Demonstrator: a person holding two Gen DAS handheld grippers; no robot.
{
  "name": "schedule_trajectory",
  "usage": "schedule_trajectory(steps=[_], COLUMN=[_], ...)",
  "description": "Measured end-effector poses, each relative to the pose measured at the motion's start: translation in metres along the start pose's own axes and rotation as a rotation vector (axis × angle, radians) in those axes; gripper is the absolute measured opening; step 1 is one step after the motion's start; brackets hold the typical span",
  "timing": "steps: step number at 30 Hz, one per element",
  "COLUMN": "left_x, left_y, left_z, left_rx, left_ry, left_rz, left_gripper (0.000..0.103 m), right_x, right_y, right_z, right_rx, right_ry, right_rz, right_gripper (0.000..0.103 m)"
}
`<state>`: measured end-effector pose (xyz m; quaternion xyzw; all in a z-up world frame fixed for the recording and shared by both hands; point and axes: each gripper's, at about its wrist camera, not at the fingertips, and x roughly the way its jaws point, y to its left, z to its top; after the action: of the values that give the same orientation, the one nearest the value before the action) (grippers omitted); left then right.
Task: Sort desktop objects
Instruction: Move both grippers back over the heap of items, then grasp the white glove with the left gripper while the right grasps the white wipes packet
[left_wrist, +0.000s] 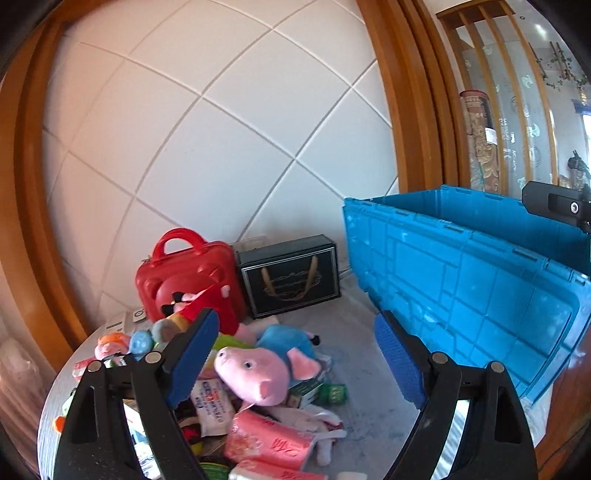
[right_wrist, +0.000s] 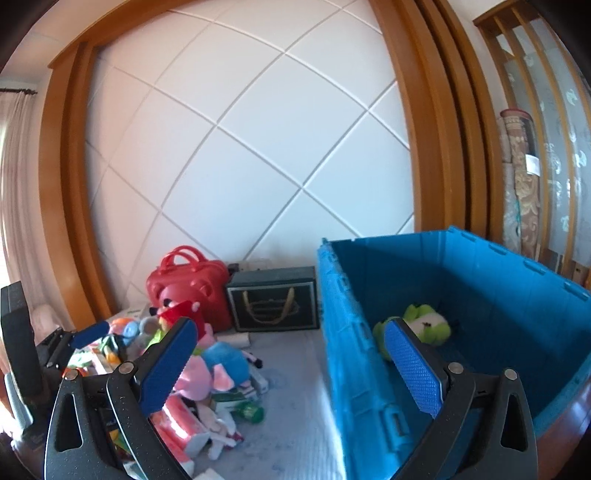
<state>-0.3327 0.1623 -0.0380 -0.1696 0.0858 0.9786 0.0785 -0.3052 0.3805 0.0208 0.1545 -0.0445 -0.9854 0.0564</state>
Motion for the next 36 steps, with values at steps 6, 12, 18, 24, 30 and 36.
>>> schedule_trajectory(steps=[6,12,18,24,30,36], left_x=[-0.004,-0.023,-0.041,-0.034,-0.012,0.0], left_y=[0.085,0.164,0.208,0.228,0.239,0.25], left_z=[-0.036,-0.092,-0.165,-0.21,-0.232,-0.245], left_rx=[-0.041,-0.05,-0.055,-0.093,-0.1,-0.162], left_ry=[0.069,0.134,0.258,0.335,0.358,0.367], left_rz=[0.06,0.11,0.097,0.099,0.068,-0.062], left_gripper=[0.086,0.086,0.086,0.086,0.086,0.069], right_x=[0.026,0.06,0.088,0.109,0.144,0.175], right_y=[0.075,0.162,0.245,0.293,0.308,0.32], right_z=[-0.013,-0.044,-0.101,-0.145,-0.181,-0.199], right_rx=[-0.025,-0.021,-0.046,-0.083,-0.017,-0.003], right_ry=[0.064,0.178,0.325,0.445,0.562,0.633], right_rz=[0.067,0.172,0.245,0.316,0.36,0.394], right_gripper=[0.103,0.103,0.103,0.103,0.101,0.088])
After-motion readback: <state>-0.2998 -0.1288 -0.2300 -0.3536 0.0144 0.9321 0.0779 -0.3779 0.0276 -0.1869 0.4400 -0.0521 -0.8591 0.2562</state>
